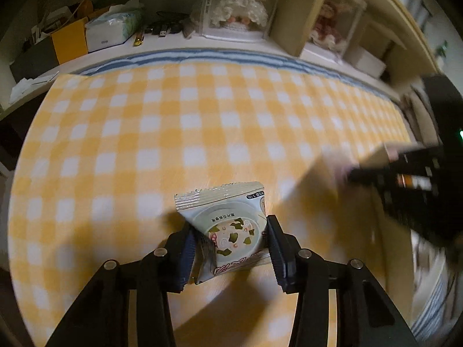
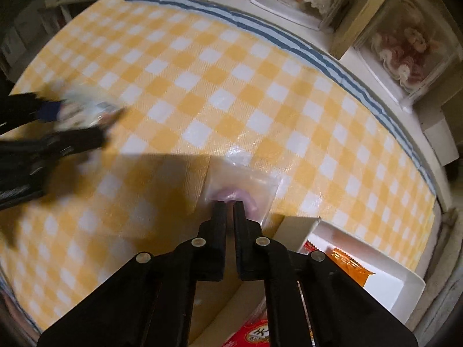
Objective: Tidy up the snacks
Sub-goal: 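Lift the white candy packet with the left tool while the right tool grasps the pink-ring packet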
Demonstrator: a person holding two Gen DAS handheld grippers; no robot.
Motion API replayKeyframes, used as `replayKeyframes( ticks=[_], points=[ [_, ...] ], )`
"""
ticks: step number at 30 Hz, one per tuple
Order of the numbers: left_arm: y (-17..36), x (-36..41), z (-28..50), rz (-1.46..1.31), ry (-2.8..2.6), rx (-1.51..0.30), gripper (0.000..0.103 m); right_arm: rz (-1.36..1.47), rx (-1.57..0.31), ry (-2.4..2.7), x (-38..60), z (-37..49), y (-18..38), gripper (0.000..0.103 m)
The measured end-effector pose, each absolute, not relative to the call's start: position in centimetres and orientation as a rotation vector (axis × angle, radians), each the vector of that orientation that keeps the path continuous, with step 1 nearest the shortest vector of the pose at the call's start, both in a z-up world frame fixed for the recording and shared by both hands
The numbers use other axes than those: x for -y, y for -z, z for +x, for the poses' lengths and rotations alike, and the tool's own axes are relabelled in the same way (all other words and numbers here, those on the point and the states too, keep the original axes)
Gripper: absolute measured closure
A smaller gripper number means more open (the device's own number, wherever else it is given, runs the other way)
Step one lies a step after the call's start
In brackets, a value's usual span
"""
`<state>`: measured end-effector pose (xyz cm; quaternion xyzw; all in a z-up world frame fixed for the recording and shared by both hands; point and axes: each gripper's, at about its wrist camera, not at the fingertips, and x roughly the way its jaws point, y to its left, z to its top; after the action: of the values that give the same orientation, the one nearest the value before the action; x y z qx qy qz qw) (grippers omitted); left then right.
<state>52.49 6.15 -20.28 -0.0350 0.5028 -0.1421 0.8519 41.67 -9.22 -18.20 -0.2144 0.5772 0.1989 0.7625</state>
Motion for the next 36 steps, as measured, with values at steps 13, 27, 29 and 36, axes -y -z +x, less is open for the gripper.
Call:
replayKeyframes(
  ticks=[13, 27, 29, 36],
  points=[
    [18.1, -8.1, 43.7, 0.075, 0.309, -1.031, 0.056, -0.286, -1.322, -0.611, 7.1, 40.3, 17.0, 0.102],
    [18.2, -9.1, 41.2, 0.036, 0.254, -1.047, 0.033, -0.16, -1.406, -0.419, 10.2, 43.5, 17.9, 0.044],
    [18.1, -9.5, 41.1, 0.008, 0.263, -1.046, 0.033, -0.245, -1.413, -0.42, 9.3, 43.2, 18.9, 0.04],
    [18.0, -9.3, 40.9, 0.005, 0.288, -1.055, 0.054, -0.326, -1.384, -0.478, 6.7, 42.0, 19.4, 0.051]
  ],
)
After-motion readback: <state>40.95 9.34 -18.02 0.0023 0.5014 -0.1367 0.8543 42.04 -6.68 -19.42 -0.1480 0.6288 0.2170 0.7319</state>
